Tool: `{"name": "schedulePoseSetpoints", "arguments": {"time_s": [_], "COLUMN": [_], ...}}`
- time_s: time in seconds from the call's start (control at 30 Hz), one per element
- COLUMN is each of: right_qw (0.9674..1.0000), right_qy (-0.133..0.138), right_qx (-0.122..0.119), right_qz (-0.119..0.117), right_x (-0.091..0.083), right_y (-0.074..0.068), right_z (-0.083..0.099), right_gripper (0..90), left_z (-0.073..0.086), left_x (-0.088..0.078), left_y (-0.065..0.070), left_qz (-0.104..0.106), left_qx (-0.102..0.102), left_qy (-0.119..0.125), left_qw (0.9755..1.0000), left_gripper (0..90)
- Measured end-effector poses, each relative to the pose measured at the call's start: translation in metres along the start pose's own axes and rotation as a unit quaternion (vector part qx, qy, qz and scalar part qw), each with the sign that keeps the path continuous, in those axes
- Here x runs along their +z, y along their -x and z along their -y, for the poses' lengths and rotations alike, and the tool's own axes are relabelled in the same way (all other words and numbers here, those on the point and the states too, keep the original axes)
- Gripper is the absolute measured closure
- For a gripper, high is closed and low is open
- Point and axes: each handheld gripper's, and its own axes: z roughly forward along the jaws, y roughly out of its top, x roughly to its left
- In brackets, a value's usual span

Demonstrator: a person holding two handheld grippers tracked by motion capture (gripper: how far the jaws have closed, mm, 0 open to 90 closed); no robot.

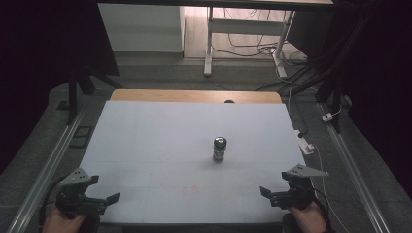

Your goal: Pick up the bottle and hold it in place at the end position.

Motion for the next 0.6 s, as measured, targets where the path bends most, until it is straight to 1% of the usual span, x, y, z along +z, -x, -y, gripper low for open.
{"name": "schedulePoseSetpoints", "arguments": {"time_s": [0.23,0.27,0.3,0.5,0.6], "right_qw": [1.0,0.9999,0.9998,0.9997,0.9997], "right_qy": [-0.004,-0.007,-0.008,-0.012,-0.006], "right_qx": [0.002,-0.002,-0.005,-0.015,-0.015], "right_qz": [-0.007,-0.014,-0.016,-0.014,-0.016], "right_x": [0.0008,0.0011,0.0013,0.0015,0.0009], "right_y": [0.0006,0.0003,-0.0003,-0.0024,-0.0039], "right_z": [-0.0002,-0.0005,-0.0006,-0.0014,-0.0017], "right_gripper": [0.0,0.0,0.0,0.0,0.0], "left_z": [-0.0007,-0.0008,-0.0009,-0.0014,-0.0015], "left_x": [0.0012,0.0014,0.0017,0.0027,0.0026], "left_y": [0.0008,0.0009,0.001,0.001,0.0006], "left_qz": [-0.003,-0.003,-0.003,-0.007,-0.007], "left_qx": [0.003,0.003,0.003,0.002,-0.001], "left_qy": [-0.006,-0.007,-0.008,-0.013,-0.013], "left_qw": [1.0,1.0,1.0,0.9999,0.9999], "left_gripper": [0.0,0.0,0.0,0.0,0.0]}}
